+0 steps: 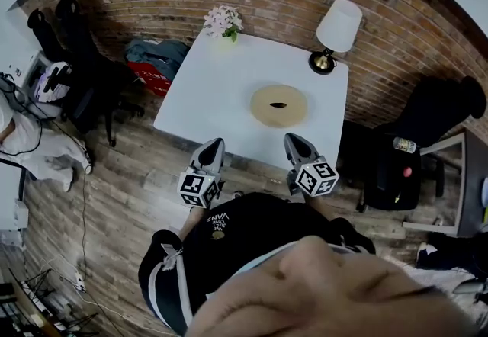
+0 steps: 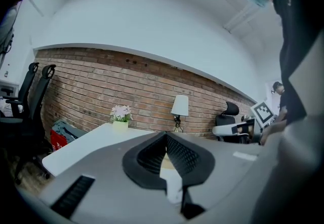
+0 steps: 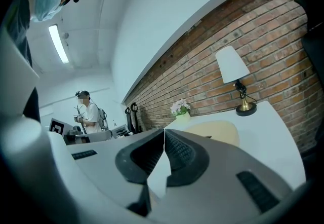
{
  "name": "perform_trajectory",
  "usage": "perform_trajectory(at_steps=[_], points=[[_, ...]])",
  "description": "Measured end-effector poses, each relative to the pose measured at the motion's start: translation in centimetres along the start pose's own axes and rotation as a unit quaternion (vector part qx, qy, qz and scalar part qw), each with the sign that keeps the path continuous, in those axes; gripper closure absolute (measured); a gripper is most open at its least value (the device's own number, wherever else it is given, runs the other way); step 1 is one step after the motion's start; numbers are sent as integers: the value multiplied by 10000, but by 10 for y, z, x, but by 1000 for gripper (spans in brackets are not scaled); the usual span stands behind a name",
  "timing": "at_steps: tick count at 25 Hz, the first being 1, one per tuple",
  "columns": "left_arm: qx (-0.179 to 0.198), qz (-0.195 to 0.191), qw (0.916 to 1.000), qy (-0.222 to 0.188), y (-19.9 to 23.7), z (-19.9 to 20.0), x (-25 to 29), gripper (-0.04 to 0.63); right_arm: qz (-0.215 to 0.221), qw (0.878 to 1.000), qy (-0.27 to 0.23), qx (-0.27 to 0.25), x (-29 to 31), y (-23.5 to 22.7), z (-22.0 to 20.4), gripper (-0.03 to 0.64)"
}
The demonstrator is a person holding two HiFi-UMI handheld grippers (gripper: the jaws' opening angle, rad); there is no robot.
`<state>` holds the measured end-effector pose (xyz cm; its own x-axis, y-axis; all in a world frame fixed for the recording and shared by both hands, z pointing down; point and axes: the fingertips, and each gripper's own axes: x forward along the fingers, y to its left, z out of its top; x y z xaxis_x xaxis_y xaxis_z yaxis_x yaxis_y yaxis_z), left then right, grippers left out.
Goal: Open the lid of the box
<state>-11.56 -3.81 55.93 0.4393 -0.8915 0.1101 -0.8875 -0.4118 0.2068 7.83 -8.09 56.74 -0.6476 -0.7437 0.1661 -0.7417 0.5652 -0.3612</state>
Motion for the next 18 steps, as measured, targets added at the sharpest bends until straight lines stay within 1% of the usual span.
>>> perform_trajectory(at_steps=[4,8,11,14,18], points=[[10,-197,9998,72,24,1,-3,584,-178,9998,-81,68,8,18,-6,612],[-23,-384,9992,98,32,-1,1,584,-332,9994,-55,34,8,24,-11,612],[-94,-518,9985,155,32,-6,9,584,-428,9991,-52,6,8,21,-9,612],[-48,-653,9977,185,30,-8,19,584,-508,9987,-42,3,13,13,-7,612],[-38,-650,9976,235,35,-8,32,584,-521,9986,-25,-16,25,-2,1,612]])
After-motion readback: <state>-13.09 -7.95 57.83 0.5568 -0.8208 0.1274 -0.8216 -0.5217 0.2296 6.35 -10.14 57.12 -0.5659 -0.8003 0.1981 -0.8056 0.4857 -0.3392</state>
